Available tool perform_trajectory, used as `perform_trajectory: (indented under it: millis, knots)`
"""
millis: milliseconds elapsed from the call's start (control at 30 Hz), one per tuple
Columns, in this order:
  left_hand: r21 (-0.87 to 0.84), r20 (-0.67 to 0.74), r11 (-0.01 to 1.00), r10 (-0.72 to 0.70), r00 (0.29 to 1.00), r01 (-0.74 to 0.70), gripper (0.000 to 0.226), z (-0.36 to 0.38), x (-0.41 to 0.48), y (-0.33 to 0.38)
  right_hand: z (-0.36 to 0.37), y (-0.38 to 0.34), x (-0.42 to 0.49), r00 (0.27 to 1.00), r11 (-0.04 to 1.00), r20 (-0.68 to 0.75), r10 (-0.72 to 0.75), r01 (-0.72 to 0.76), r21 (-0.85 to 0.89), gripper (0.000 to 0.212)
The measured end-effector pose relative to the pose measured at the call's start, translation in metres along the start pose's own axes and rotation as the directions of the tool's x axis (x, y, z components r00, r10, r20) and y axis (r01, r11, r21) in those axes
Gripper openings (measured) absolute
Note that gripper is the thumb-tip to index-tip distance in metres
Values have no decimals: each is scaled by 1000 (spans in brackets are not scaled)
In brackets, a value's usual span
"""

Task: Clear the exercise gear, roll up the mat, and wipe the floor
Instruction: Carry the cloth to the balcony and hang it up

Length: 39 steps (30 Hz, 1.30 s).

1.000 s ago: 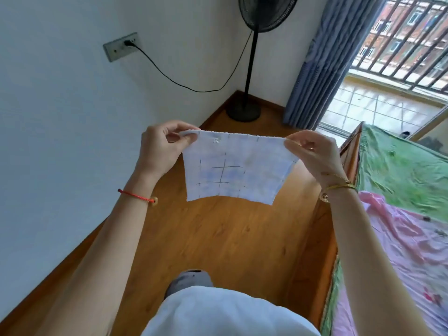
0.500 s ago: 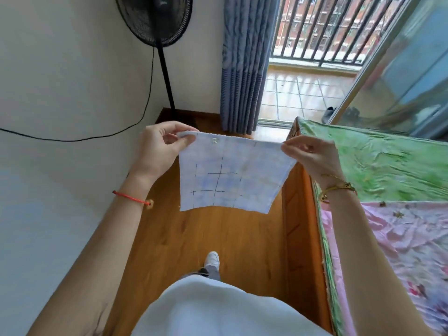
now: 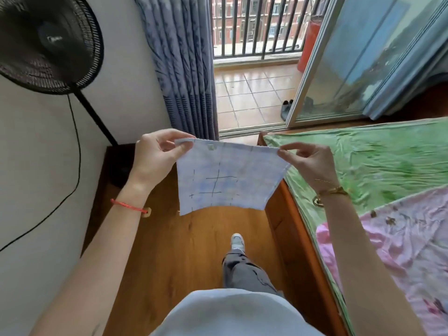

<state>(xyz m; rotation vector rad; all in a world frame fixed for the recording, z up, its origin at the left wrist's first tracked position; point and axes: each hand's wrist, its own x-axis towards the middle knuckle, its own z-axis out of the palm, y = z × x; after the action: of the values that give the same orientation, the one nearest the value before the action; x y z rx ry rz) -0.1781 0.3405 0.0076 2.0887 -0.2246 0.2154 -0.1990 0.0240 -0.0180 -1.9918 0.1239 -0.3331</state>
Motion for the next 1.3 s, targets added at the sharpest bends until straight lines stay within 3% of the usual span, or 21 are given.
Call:
perform_trajectory:
  millis: [733,933,1100,1300]
  knots:
    - [-172,52,985,-13,999,22,17,147,447,-38,12,81,466,996,994,-74,40,-47,-95,6]
    - [-185,78,983,4,997,11,13,175,580,-69,35,102,586,992,994,-111,64,-73,-76,3]
    - [-169,113,984,74,991,-54,18,191,706,-88,58,108,692,980,993,-166,111,-118,-31,18]
    - [-169,125,982,108,986,-86,18,209,849,-101,76,109,812,963,988,-224,150,-156,-8,9]
